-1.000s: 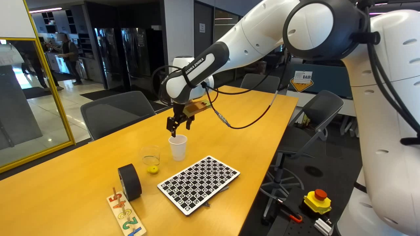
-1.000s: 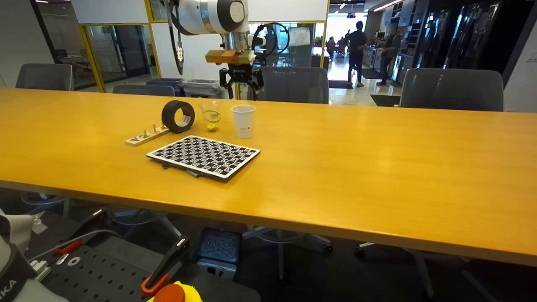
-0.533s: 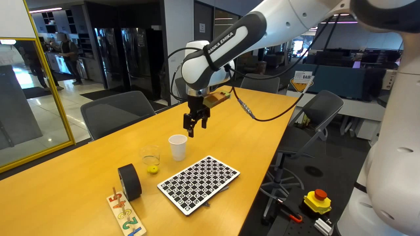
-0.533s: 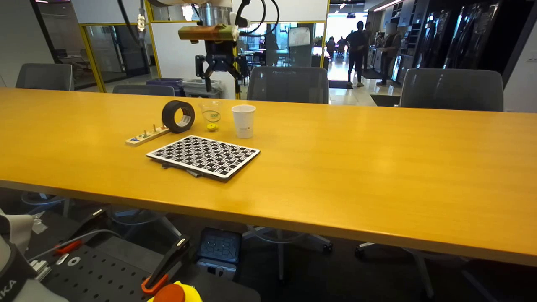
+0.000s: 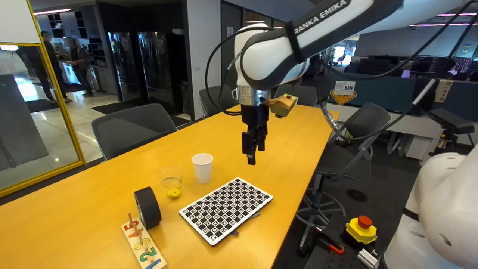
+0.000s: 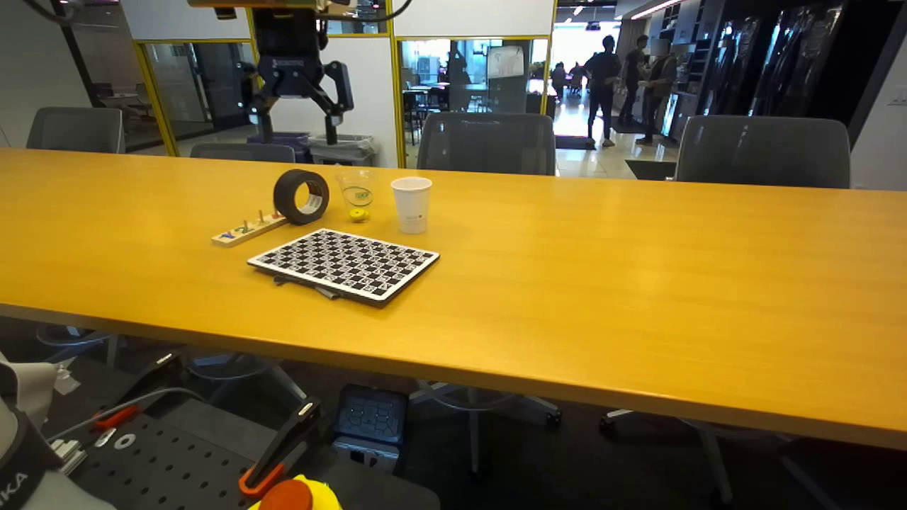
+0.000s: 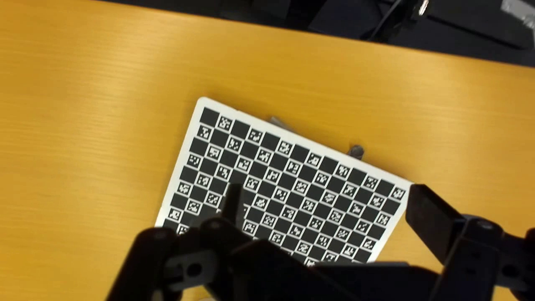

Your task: Divide the rings equally and put some in the clear cup and the rest in the white cup

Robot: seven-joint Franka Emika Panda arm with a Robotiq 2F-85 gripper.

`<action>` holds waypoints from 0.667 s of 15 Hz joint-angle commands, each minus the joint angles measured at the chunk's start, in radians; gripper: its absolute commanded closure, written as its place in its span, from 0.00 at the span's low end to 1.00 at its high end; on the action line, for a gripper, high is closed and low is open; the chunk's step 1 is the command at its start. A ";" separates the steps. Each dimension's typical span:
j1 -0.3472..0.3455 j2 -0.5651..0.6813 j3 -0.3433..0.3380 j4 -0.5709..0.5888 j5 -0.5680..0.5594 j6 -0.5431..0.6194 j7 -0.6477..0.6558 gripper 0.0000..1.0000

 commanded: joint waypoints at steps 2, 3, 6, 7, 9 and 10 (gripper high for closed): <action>0.041 -0.309 0.002 -0.159 0.025 -0.084 0.029 0.00; 0.043 -0.365 0.000 -0.178 0.039 -0.094 0.056 0.00; 0.032 -0.498 -0.002 -0.212 0.070 -0.122 0.143 0.00; 0.029 -0.528 -0.001 -0.218 0.072 -0.128 0.162 0.00; 0.022 -0.581 0.001 -0.228 0.064 -0.142 0.189 0.00; 0.021 -0.598 0.002 -0.231 0.059 -0.149 0.196 0.00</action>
